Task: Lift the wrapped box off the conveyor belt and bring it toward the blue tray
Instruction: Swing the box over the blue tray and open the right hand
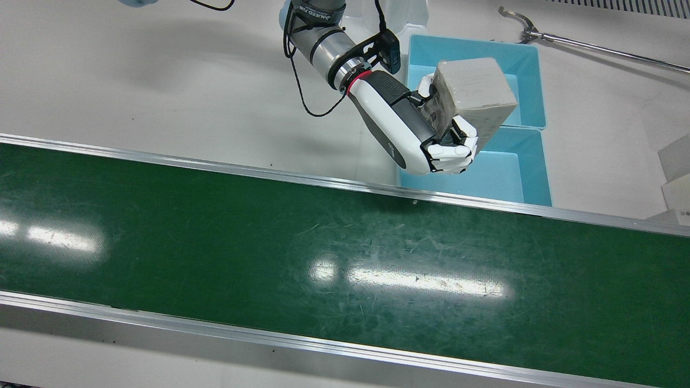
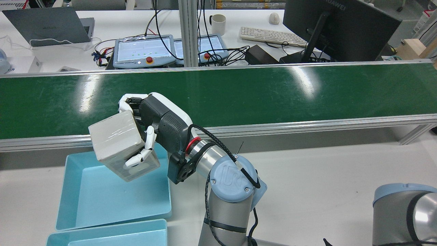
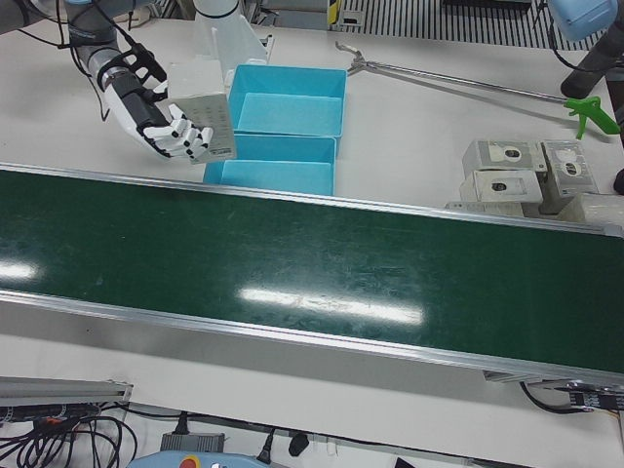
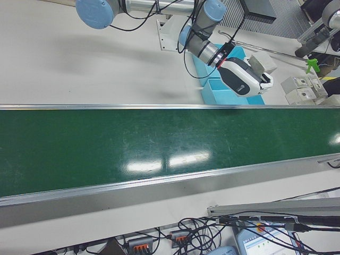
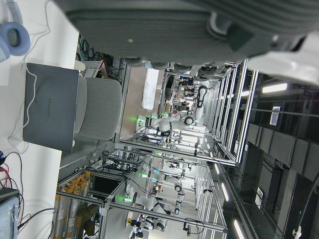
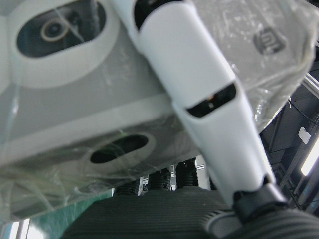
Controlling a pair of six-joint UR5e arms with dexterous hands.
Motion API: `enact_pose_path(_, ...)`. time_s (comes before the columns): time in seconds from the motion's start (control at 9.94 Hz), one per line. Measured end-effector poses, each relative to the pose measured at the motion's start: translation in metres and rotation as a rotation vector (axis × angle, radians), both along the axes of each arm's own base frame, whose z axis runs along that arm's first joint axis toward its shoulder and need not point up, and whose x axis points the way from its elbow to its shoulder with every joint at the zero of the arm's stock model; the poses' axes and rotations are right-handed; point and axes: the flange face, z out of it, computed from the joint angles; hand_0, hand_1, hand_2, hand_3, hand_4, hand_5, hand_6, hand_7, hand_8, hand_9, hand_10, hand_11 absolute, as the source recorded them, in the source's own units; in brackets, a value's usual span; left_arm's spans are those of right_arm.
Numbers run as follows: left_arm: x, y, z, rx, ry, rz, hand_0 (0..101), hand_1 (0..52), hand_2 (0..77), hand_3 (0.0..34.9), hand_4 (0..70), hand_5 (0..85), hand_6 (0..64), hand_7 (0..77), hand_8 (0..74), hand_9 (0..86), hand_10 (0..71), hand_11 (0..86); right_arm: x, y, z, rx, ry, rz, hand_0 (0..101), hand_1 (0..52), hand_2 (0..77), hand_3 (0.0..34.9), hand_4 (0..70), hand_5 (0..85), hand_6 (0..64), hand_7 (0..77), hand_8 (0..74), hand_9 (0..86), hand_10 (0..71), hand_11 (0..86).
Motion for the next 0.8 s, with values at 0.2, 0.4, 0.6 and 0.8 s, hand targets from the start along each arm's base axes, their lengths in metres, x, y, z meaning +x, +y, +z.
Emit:
enact_pose_path(0.2,0.000,0.000,0.000,0.000,0.000,0.000,0,0.0,0.5,0.0,0.0,1.1,0.0,0.5,0.5,0.0,0.5,0.0,-0.018,0.014,-0.010,0.012,-0.021,-0.031,50,0.0,33.3,0.8,42.5,71.4,42.5,71.4,45.8,69.3,41.5,51.3)
enact_pose_path(0.4,0.000,0.000,0.000,0.000,0.000,0.000,0,0.0,1.1,0.0,0.0,1.1,0.0,0.5,0.5,0.0,0.5,0.0,-0.024,0.020,-0.012,0.016,-0.028,-0.043,52,0.5,32.2,3.1,30.0,59.5,31.6,62.7,44.2,67.6,40.9,56.7)
enact_pose_path(0.6,0.000,0.000,0.000,0.000,0.000,0.000,0,0.0,1.1,0.0,0.0,1.1,0.0,0.5,0.5,0.0,0.5,0.0,-0.025,0.022,-0.015,0.019,-0.033,-0.047,63,13.1,16.9,10.2,10.9,41.5,13.6,45.8,30.5,53.5,27.3,49.6)
enact_pose_path(0.8,0.000,0.000,0.000,0.000,0.000,0.000,0,0.0,1.1,0.0,0.0,1.1,0.0,0.5,0.5,0.0,0.5,0.0,-0.022,0.024,-0.020,0.026,-0.045,-0.050,54,15.8,19.1,18.1,12.5,18.0,6.0,22.9,12.0,40.4,3.8,34.9)
